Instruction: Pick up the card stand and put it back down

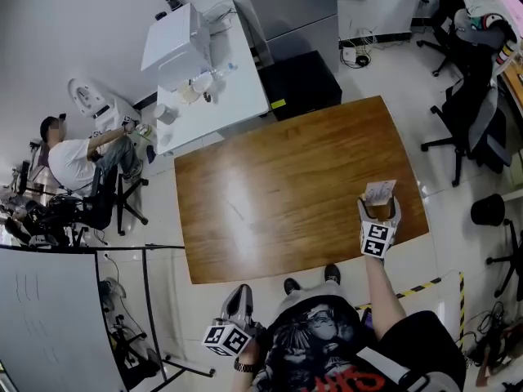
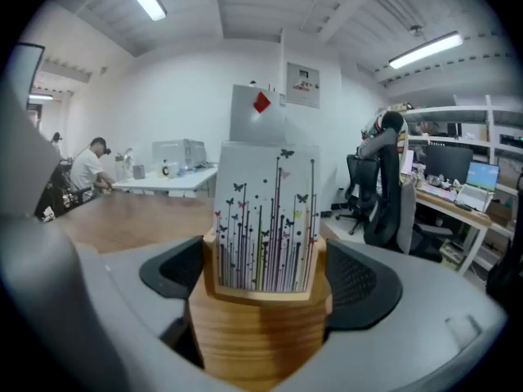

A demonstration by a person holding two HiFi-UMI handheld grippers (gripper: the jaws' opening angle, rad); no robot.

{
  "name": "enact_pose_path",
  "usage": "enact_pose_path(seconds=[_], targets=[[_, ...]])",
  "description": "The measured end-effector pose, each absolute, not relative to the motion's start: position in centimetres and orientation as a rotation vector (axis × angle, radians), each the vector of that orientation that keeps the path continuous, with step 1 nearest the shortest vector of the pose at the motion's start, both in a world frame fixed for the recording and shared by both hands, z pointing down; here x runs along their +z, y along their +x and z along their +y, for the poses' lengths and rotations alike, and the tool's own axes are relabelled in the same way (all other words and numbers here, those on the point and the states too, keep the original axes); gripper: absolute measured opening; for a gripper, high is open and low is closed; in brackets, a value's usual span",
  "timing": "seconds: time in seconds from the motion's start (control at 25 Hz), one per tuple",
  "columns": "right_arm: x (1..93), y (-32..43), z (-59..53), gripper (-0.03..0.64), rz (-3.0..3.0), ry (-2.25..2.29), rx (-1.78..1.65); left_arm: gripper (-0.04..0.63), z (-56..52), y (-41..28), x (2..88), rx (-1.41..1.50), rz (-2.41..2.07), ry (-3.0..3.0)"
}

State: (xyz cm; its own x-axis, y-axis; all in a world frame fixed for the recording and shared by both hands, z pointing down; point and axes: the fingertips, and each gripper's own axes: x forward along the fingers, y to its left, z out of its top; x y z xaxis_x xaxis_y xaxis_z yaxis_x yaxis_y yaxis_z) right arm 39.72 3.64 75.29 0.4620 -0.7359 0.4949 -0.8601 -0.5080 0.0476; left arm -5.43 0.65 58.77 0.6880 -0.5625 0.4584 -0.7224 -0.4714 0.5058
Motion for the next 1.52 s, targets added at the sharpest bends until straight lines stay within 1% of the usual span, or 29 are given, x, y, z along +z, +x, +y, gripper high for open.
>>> enact_pose_path(seconds=[0.16, 0.36, 0.4, 0.44, 0.48, 0.56, 0.64, 0.68, 0.72, 0.76, 0.92, 1.28, 1.4, 1.52], targets=[[67.2, 35.8, 1.2, 0.459, -1.594, 2.386, 0.438, 0.007, -0.2, -6.7, 58.0, 0.241, -1.082, 2.264], [58.7, 29.1, 0.9, 0.459, -1.758, 2.361, 0.374, 0.008, -1.7, -9.6, 56.2, 0.230, -1.163, 2.391], [57.3, 28.0, 0.8, 0.459, -1.782, 2.362, 0.371, 0.058, -2.2, -10.0, 55.5, 0.201, -1.162, 2.405], [56.0, 27.0, 0.8, 0.459, -1.802, 2.364, 0.368, 0.161, -2.7, -10.3, 54.8, 0.174, -1.161, 2.415], [54.8, 26.3, 0.8, 0.459, -1.817, 2.366, 0.362, 0.183, -3.0, -10.7, 54.1, 0.151, -1.162, 2.422], [52.7, 24.9, 1.3, 0.459, -1.833, 2.368, 0.333, 0.181, -3.5, -11.6, 53.1, 0.116, -1.162, 2.435], [51.1, 23.6, 1.6, 0.459, -1.846, 2.364, 0.289, 0.159, -3.6, -12.4, 52.4, 0.103, -1.152, 2.463], [50.6, 23.1, 1.7, 0.459, -1.851, 2.361, 0.269, 0.142, -3.6, -12.9, 52.2, 0.109, -1.150, 2.481], [50.2, 22.7, 1.7, 0.459, -1.852, 2.361, 0.255, 0.086, -3.7, -13.3, 52.0, 0.113, -1.154, 2.494], [49.9, 22.5, 1.7, 0.459, -1.851, 2.363, 0.247, 0.063, -3.8, -13.7, 51.8, 0.106, -1.157, 2.498], [49.4, 22.3, 2.1, 0.459, -1.827, 2.387, 0.229, 0.063, -3.8, -14.7, 50.9, 0.039, -1.151, 2.498], [49.7, 21.4, 3.0, 0.453, -1.830, 2.383, 0.244, 0.063, -3.4, -15.5, 51.7, 0.058, -1.134, 2.475], [50.9, 19.9, 2.2, 0.445, -1.869, 2.331, 0.243, 0.063, -3.3, -16.1, 51.9, 0.044, -1.140, 2.458], [53.7, 16.8, -0.4, 0.440, -1.961, 2.223, 0.225, 0.063, -2.8, -17.3, 52.2, 0.045, -1.168, 2.428]])
